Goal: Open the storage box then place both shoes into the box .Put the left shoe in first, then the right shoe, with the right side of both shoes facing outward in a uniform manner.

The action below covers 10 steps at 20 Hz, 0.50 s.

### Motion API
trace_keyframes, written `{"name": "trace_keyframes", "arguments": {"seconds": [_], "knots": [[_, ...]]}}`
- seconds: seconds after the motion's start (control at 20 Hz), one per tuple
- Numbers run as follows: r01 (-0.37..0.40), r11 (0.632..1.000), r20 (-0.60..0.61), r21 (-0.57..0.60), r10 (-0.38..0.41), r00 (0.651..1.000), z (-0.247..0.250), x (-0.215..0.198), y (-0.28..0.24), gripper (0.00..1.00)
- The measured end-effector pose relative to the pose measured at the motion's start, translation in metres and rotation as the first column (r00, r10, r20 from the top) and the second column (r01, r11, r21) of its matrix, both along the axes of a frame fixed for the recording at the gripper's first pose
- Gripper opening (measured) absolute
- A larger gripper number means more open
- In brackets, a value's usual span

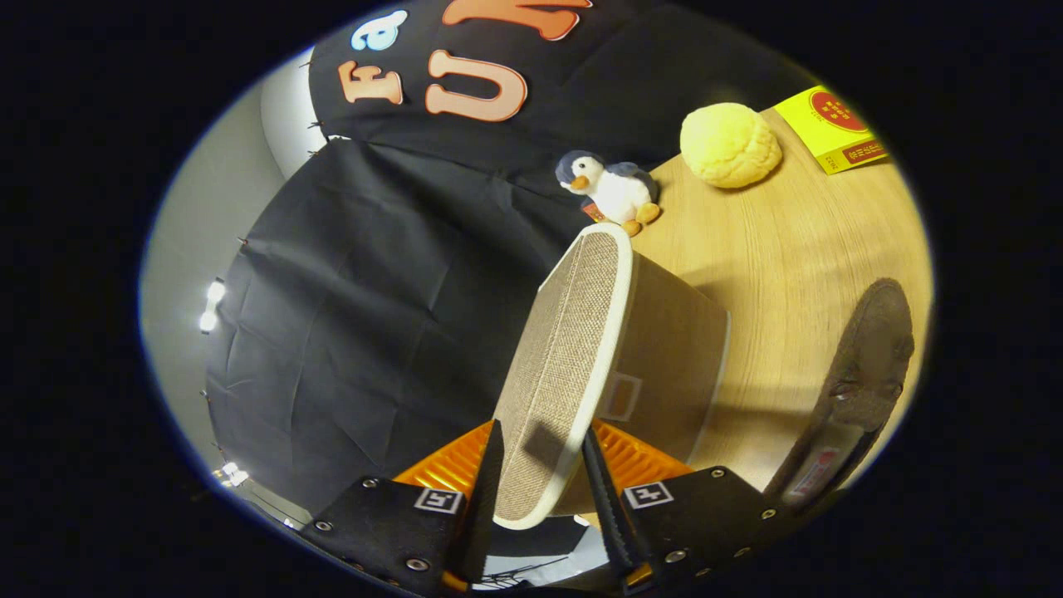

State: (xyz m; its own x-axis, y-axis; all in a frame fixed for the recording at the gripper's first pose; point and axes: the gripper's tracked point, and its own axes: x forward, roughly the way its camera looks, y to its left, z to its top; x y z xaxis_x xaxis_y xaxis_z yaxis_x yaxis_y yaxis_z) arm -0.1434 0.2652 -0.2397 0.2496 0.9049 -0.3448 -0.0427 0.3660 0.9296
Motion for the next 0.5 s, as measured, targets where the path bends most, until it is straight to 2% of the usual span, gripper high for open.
{"name": "trace_keyframes", "arguments": {"seconds": [0.15, 0.5], "knots": [[0.029, 0.999, 0.028, 0.034, -0.030, 0.999, 0.019, 0.005, 0.012, 0.34], [0.034, 0.995, 0.154, 0.090, -0.048, 0.987, 0.089, 0.030, 0.055, 0.19]]}}
